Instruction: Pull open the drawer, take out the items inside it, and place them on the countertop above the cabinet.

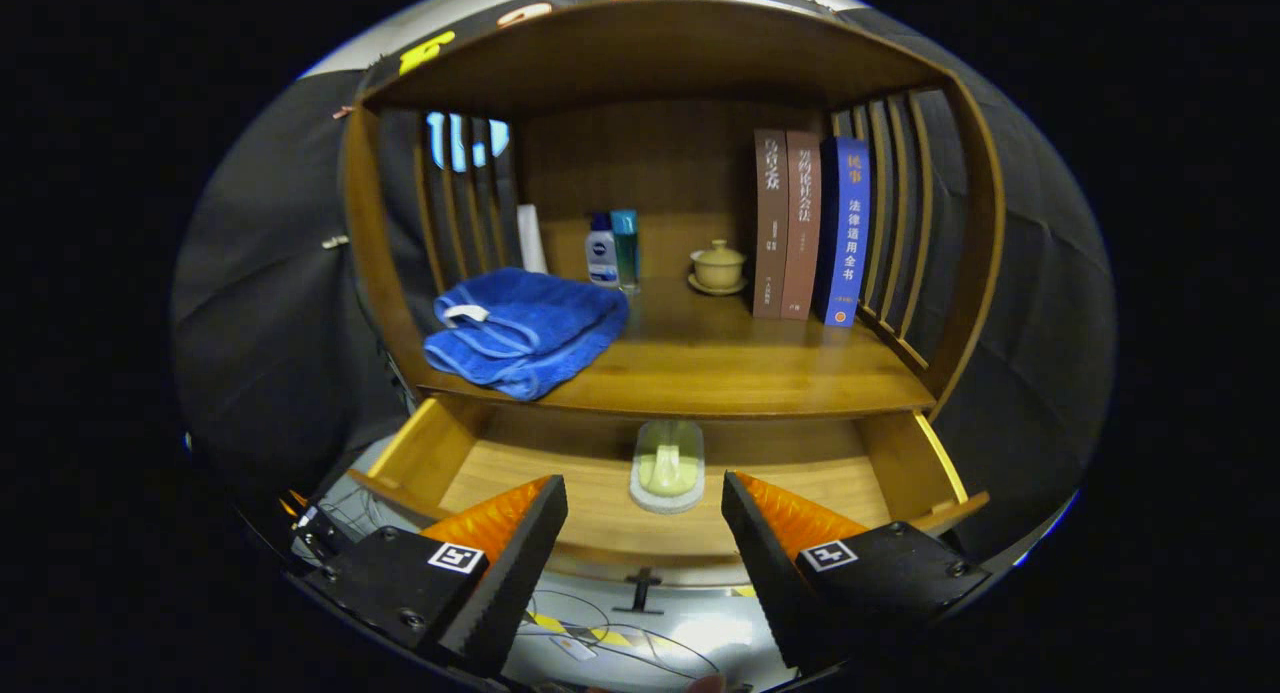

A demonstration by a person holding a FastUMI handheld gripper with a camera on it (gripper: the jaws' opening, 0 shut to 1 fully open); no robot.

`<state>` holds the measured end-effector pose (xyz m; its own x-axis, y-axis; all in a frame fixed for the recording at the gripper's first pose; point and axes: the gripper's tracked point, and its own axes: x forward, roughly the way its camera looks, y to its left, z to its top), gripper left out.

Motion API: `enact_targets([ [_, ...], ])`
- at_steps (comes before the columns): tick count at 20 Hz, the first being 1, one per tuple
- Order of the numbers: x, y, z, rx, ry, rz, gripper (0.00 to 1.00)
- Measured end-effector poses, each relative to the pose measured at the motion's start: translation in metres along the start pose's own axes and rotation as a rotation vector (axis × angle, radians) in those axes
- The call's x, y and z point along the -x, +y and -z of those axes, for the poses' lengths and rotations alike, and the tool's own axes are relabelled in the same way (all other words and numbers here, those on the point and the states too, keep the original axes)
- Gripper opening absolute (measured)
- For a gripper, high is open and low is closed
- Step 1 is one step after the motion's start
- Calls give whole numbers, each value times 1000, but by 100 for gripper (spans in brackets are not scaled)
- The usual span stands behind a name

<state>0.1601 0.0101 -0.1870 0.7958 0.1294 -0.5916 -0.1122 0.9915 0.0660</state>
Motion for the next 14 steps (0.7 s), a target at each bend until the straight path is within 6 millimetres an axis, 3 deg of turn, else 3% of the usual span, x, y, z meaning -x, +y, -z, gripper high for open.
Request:
enact_targets([
  [3,-56,0,17,19,177,15,99],
  [4,-72,-1,22,13,220,15,95],
  [6,-95,-4,32,28,290,47,86],
  [10,-128,-13,45,43,361,100,83],
  [14,-145,-19,59,-21,393,140,46],
])
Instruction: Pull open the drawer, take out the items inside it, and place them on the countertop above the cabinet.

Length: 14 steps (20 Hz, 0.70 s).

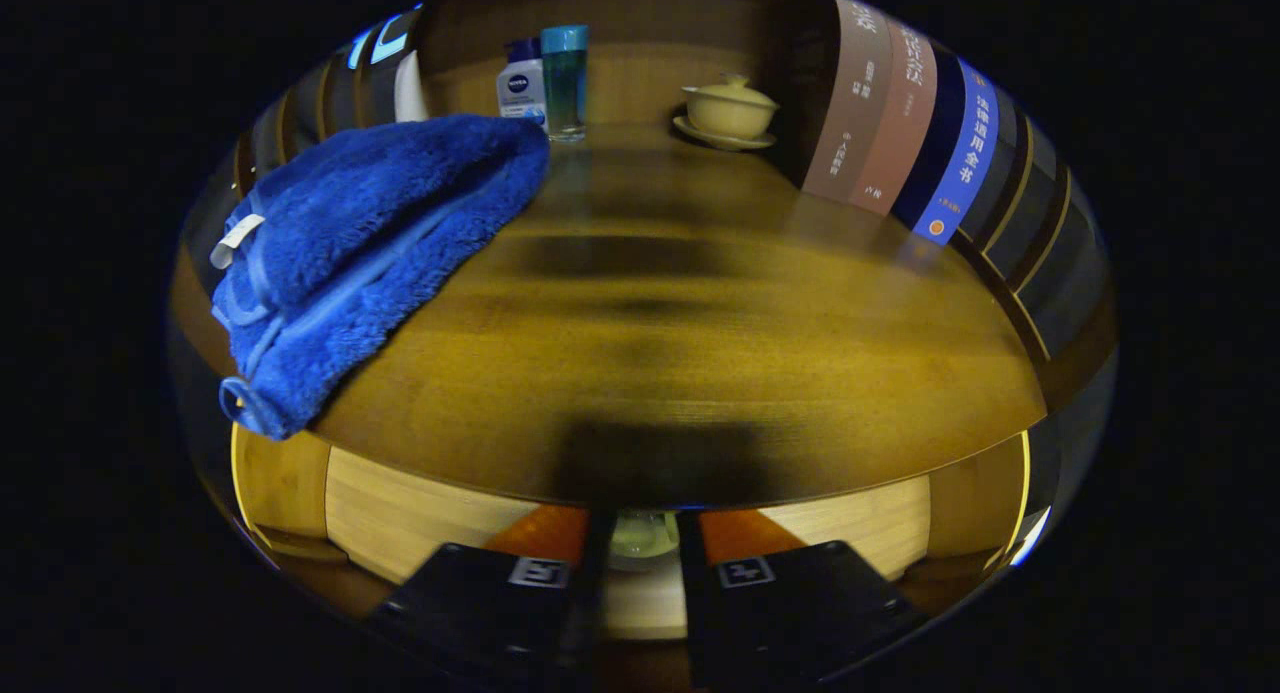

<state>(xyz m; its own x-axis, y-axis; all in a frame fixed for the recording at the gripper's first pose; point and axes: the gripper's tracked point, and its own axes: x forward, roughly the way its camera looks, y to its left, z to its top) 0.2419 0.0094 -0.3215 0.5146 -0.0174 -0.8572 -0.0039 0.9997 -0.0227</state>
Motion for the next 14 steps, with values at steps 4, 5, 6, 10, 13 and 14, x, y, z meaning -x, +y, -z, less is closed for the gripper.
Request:
enact_targets([
  [4,7,2,5,-48,32,-29,21],
  [5,11,3,5,-50,52,-35,18],
  [6,19,2,7,-52,70,-39,18],
  [10,49,7,16,-61,160,-66,18],
  [13,69,10,15,-64,197,-87,18],
  [14,76,12,15,-73,206,-101,18],
])
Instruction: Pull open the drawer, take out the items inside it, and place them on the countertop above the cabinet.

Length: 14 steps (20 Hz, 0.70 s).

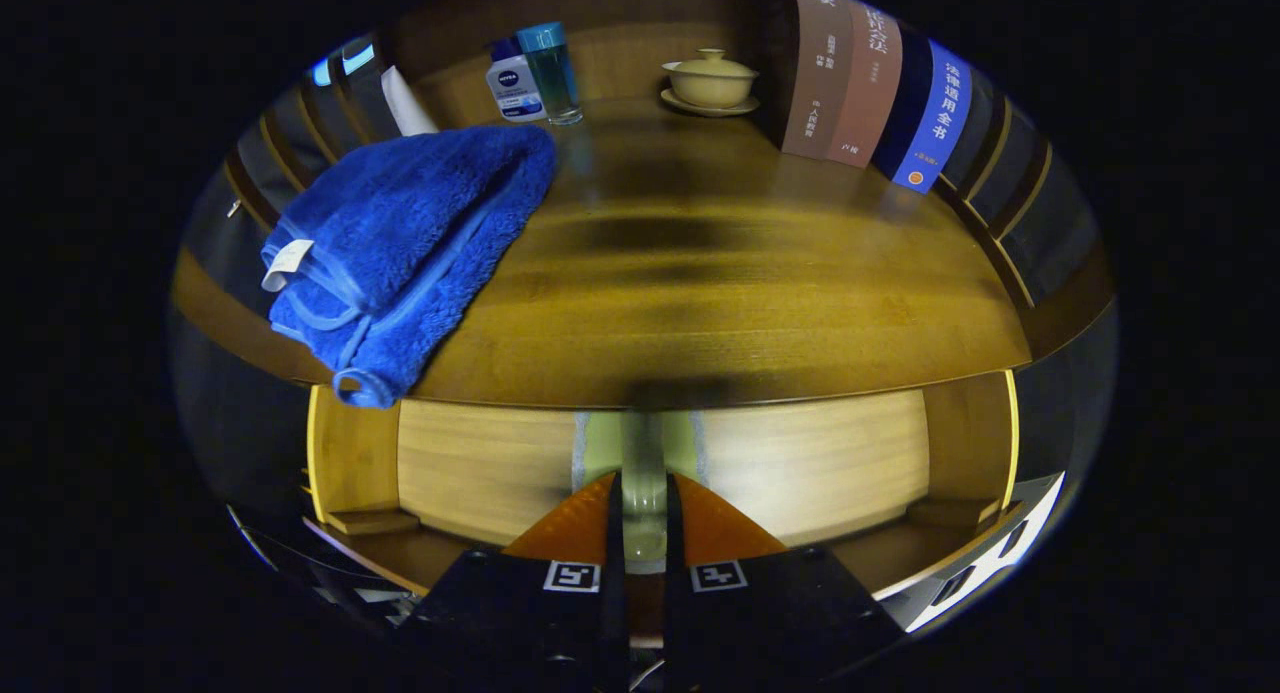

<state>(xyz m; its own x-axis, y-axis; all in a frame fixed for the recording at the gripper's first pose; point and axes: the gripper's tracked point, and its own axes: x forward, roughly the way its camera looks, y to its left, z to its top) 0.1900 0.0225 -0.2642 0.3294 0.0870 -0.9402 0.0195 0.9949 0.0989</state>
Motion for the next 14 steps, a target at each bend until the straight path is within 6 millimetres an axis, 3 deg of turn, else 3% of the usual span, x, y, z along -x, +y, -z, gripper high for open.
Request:
enact_targets([
  [7,44,2,3,0,-4,-36,18],
  [14,44,1,2,-5,21,-32,18],
])
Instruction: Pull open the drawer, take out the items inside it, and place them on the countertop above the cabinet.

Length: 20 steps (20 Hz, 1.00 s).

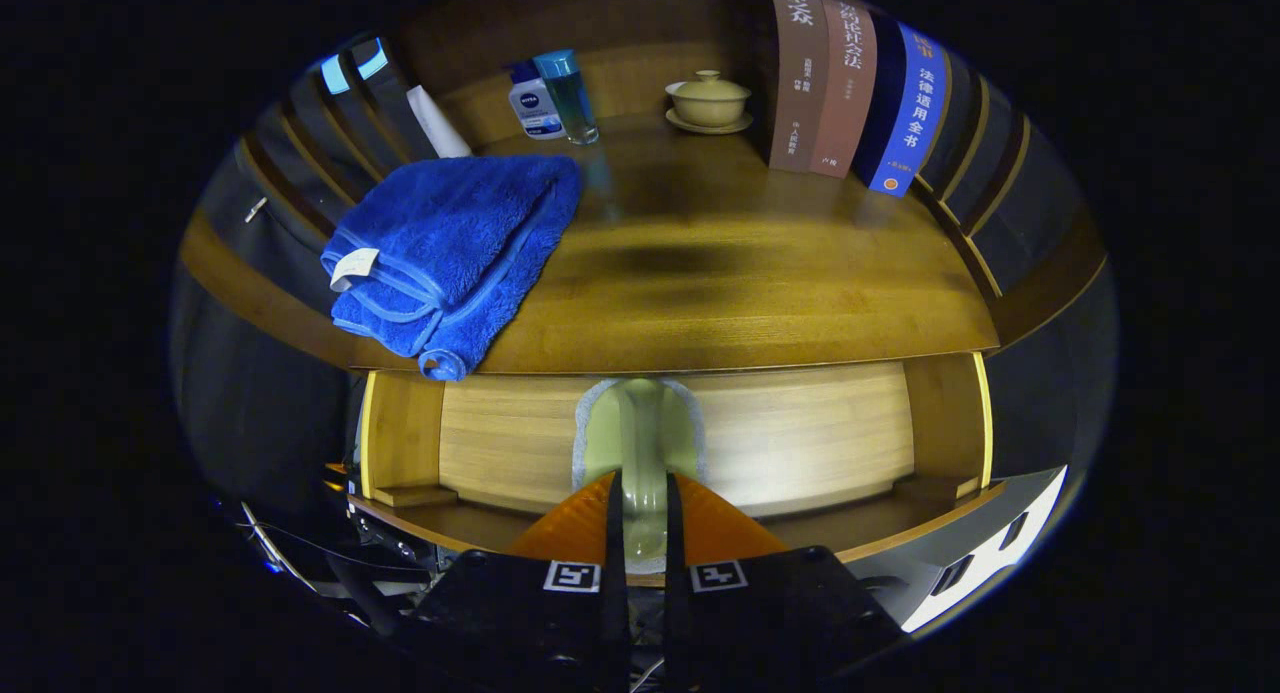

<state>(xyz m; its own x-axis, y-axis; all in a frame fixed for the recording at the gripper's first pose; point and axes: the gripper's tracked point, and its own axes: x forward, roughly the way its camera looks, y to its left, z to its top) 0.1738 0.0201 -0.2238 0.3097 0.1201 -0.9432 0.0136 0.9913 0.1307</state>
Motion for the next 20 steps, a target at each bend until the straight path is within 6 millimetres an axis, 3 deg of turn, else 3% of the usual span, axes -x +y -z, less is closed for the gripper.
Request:
enact_targets([
  [3,7,3,-8,29,54,8,18],
  [6,29,11,-16,37,48,-20,18],
  [13,64,9,-49,23,-148,-19,18],
  [16,54,-8,-90,2,-265,35,18],
  [18,34,-18,-111,-2,-310,79,18],
  [20,14,-15,-126,-13,-332,70,18],
])
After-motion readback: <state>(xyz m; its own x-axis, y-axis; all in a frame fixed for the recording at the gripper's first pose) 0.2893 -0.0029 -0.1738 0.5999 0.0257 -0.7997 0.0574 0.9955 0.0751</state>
